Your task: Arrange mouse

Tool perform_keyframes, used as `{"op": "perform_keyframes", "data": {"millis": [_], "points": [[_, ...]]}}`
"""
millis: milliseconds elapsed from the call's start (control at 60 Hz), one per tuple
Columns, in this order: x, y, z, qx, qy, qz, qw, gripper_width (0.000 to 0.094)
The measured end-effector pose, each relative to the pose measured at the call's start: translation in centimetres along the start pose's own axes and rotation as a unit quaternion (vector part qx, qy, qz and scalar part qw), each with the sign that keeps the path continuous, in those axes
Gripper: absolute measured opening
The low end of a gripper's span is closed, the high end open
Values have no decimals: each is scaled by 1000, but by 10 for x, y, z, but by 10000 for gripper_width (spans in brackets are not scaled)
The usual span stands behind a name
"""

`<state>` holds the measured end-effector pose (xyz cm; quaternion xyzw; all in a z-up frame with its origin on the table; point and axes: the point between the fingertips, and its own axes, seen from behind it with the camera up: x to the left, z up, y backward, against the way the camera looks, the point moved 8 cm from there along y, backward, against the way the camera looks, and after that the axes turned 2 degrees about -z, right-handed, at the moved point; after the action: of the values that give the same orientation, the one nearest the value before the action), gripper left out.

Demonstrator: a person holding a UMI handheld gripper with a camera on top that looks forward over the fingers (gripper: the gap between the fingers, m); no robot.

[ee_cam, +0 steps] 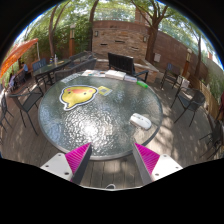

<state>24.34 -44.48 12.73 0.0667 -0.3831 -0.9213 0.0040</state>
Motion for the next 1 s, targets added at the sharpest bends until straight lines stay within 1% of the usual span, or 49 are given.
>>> {"op": "perform_keyframes", "data": {"millis": [50, 117, 283, 467, 533, 667, 700, 750, 817, 833, 867, 933, 1000], "points": [[-31, -25, 1, -6, -7, -17, 1000, 851], [-61, -55, 5, -8, -18, -32, 999, 860], [-108, -124, 20, -14, -39, -42, 998, 856], [-127, -175, 29, -12, -26, -32, 999, 844], [-130, -183, 35, -18, -27, -20, 999, 841], [-140, -198, 49, -25, -25, -23, 999, 836], [-141, -201, 51, -25, -29, -19, 999, 819], [-140, -206, 54, -23, -39, -7, 999, 763], [-139, -209, 54, -19, -54, 13, 998, 598], [-141, -209, 55, -20, -54, 10, 998, 573], [-143, -209, 54, -20, -48, 4, 999, 557], [-141, -207, 55, -21, -40, 9, 999, 496], [-141, -207, 55, -23, -43, 2, 999, 438]]}}
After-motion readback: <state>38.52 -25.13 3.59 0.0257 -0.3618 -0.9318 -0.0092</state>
